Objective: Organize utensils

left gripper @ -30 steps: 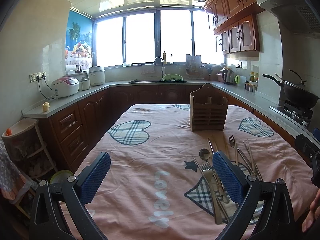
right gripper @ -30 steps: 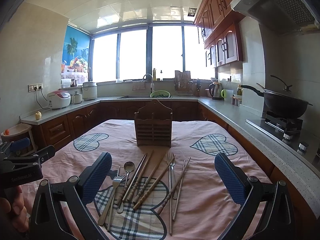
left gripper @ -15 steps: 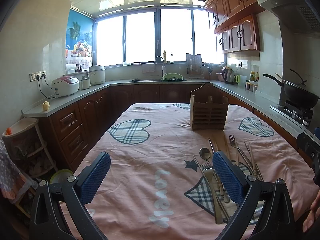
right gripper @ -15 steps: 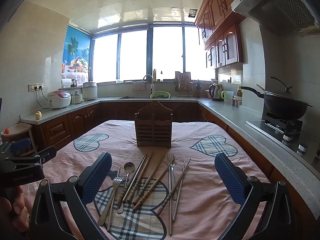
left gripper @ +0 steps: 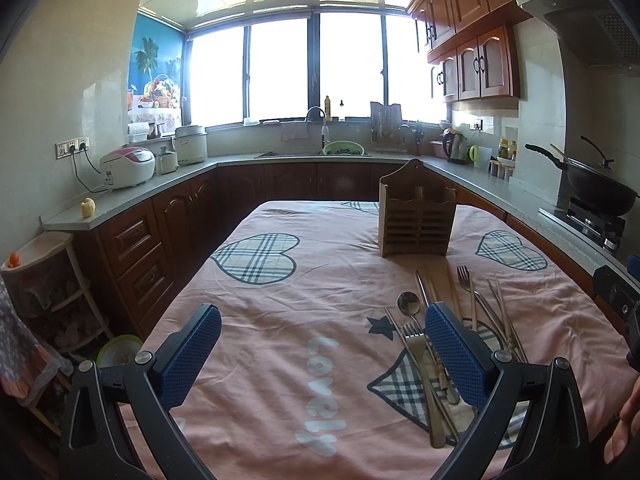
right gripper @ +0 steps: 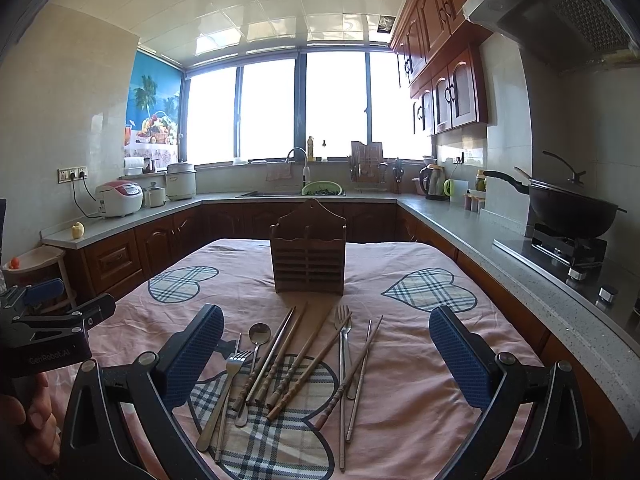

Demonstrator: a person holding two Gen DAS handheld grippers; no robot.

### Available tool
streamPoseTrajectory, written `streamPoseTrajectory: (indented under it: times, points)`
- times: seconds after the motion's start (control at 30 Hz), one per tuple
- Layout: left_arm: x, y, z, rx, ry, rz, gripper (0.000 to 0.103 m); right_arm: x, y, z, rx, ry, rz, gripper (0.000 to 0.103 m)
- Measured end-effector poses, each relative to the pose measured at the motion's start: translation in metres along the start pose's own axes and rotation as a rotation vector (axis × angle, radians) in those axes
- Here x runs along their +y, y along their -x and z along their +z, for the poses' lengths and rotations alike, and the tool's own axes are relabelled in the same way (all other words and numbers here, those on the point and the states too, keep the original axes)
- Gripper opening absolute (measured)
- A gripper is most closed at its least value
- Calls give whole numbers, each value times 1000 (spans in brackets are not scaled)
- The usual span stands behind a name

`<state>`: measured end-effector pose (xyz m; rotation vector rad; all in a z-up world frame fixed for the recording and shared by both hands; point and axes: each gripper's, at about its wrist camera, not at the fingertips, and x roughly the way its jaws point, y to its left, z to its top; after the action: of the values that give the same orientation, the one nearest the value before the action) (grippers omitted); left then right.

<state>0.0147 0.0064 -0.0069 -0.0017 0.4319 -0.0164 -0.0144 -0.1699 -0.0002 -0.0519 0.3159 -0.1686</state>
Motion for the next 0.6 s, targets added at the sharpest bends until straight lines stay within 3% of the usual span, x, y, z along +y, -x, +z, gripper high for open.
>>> streamPoseTrajectory:
  times: [0.33,0.6]
  points:
    - [14,-38,15,128,50,-65,102,-15,-30,1,88,-39,34,103]
    - [11,-82,39,251,44,-136,102,-32,-72,-2,224,-91,68,102]
